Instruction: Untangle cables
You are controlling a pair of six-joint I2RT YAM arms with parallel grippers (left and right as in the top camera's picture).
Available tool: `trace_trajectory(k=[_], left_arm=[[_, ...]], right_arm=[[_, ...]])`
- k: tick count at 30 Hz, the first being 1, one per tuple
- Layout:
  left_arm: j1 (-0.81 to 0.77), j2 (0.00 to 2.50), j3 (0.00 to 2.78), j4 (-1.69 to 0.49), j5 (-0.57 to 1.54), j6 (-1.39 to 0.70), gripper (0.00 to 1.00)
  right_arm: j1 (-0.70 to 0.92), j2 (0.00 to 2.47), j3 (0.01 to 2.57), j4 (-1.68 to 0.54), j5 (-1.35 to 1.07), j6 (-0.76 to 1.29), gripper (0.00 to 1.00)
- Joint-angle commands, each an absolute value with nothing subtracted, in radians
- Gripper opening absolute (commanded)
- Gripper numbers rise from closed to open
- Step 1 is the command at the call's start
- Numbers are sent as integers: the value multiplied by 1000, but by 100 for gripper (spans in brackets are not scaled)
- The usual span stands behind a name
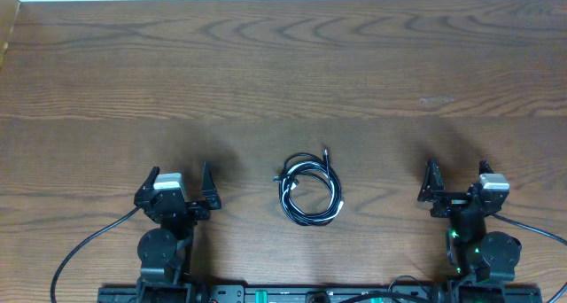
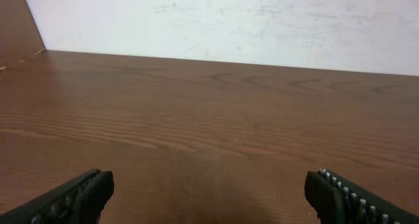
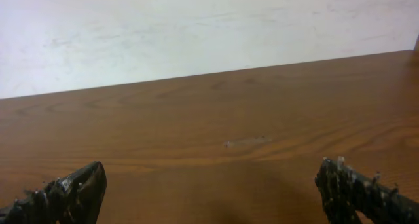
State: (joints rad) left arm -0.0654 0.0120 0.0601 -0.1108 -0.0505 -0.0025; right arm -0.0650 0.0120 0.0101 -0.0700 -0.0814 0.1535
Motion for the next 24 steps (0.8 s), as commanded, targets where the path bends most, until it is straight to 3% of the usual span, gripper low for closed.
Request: trace_trajectory(k=[1, 24], left_arm=[[-59, 4, 30, -121, -46, 8, 99], [-59, 5, 30, -125, -26, -4, 99]], right_arm=[[-59, 6, 6, -70, -76, 167, 99], [-59, 6, 6, -60, -90, 184, 99]])
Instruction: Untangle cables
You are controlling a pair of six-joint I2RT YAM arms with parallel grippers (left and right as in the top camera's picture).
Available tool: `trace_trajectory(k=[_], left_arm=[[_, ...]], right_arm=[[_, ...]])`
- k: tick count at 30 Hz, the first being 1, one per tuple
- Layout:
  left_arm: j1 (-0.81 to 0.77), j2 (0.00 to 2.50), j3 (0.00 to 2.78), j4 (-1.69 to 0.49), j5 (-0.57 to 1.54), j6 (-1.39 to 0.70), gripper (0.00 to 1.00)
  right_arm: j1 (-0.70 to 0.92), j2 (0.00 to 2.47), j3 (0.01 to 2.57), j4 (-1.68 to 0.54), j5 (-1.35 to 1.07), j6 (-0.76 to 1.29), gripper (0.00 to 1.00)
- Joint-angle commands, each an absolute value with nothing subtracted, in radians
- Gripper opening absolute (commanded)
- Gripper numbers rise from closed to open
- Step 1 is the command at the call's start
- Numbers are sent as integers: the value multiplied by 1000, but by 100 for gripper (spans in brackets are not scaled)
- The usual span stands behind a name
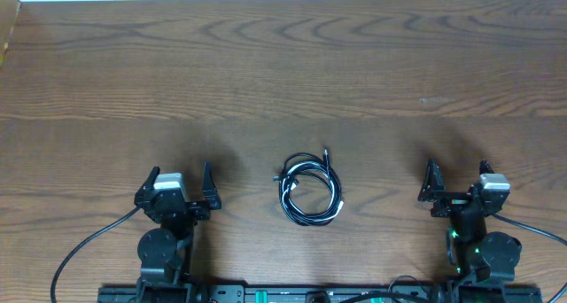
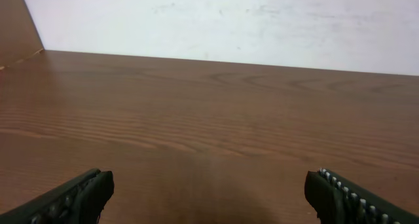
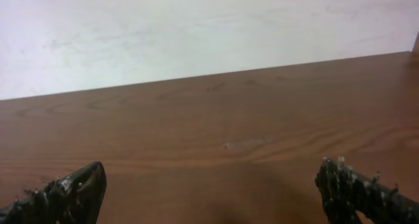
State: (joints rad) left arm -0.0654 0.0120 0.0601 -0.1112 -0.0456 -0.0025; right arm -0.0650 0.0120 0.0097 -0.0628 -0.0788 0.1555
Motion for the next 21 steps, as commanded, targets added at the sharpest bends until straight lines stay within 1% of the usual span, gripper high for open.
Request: trace_trajectory(k=[1, 6, 8, 11, 13, 17, 21], left_arm=[[-59, 5, 30, -125, -27, -4, 99], [-59, 5, 30, -125, -22, -4, 99], [-59, 5, 30, -117, 17, -5, 98], [-59, 7, 33, -96, 76, -5, 99], [-59, 23, 58, -121, 99, -5, 98], [-59, 117, 174, -186, 107, -65, 98], [-60, 274, 358, -244, 151, -111, 98]], right_arm=[[-59, 6, 6, -61, -89, 200, 99], [-59, 6, 6, -66, -103, 225, 99], [-59, 6, 6, -60, -128, 258, 99], [-59, 6, 7, -57, -185, 295, 99], [-59, 8, 24, -68, -253, 295, 99], [-59, 46, 123, -168, -316, 295, 99], [-59, 152, 287, -267, -351, 292, 99]])
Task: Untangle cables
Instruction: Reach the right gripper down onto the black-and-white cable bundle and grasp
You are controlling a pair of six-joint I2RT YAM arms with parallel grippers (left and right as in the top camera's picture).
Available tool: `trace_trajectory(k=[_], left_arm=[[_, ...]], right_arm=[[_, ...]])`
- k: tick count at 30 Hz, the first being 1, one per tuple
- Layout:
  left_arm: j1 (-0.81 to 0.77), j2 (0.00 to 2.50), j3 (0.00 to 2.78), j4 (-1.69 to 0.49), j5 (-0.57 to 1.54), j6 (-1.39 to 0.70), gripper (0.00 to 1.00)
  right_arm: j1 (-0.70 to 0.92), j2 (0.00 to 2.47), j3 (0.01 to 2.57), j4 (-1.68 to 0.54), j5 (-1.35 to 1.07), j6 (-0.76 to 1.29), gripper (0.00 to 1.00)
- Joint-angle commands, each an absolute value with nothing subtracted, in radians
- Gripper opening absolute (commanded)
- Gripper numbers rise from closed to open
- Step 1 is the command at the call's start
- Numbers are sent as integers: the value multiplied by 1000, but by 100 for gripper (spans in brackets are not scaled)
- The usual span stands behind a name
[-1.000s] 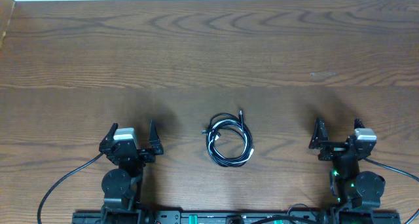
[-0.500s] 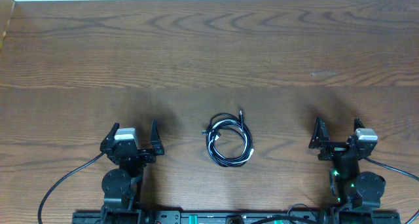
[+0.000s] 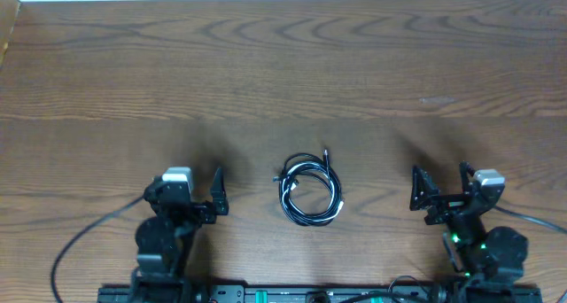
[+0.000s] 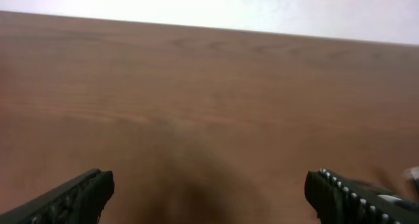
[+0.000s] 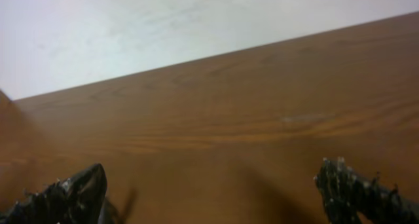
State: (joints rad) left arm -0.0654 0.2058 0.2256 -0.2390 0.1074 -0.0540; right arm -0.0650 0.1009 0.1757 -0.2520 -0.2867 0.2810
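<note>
A small coil of tangled black cables (image 3: 310,190) lies on the wooden table (image 3: 283,64), near the front and midway between the arms. My left gripper (image 3: 188,195) sits to the coil's left, open and empty, its fingertips (image 4: 72,196) low in the blurred left wrist view. To the right of the coil is my right gripper (image 3: 440,186), also open and empty, with its fingers (image 5: 353,191) apart. A thin dark streak (image 5: 127,201) beside the right gripper's left finger could be a cable end. Neither gripper touches the coil.
A white wall (image 5: 163,27) borders the far edge of the table. The arm bases and a black rail (image 3: 283,294) run along the near edge. A faint pale scuff (image 3: 436,100) marks the wood at the back right.
Both arms have turned inward toward the coil. The left wrist view now looks lower at the table and is blurred. The right wrist view has tilted. The coil has not moved.
At both earlier moments the arms rested at the near edge with open grippers facing straight ahead, the coil lying untouched between them. Now both grippers have swung toward the middle, still open.
</note>
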Motion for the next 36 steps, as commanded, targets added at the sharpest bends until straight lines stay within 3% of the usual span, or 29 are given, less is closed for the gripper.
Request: trace_trajectory(k=[1, 6, 12, 17, 20, 31, 36], left_arm=[[-61, 319, 415, -269, 151, -144, 99], [-65, 531, 749, -467, 210, -276, 99], [-65, 714, 1069, -760, 250, -274, 98], [-65, 739, 1087, -859, 278, -274, 98], [-65, 752, 1086, -926, 300, -266, 98], [-65, 968, 1157, -1121, 490, -255, 98], [-65, 1013, 1277, -1262, 489, -73, 98]], right_arm=[[-59, 189, 337, -289, -368, 291, 99], [-59, 431, 661, -517, -394, 291, 99], [-58, 778, 1037, -943, -403, 245, 99], [-57, 956, 1088, -1048, -476, 282, 99], [-39, 1039, 1082, -1068, -582, 191, 99], [378, 1308, 1082, -1123, -422, 93, 99], [585, 1430, 1082, -1100, -268, -25, 99]])
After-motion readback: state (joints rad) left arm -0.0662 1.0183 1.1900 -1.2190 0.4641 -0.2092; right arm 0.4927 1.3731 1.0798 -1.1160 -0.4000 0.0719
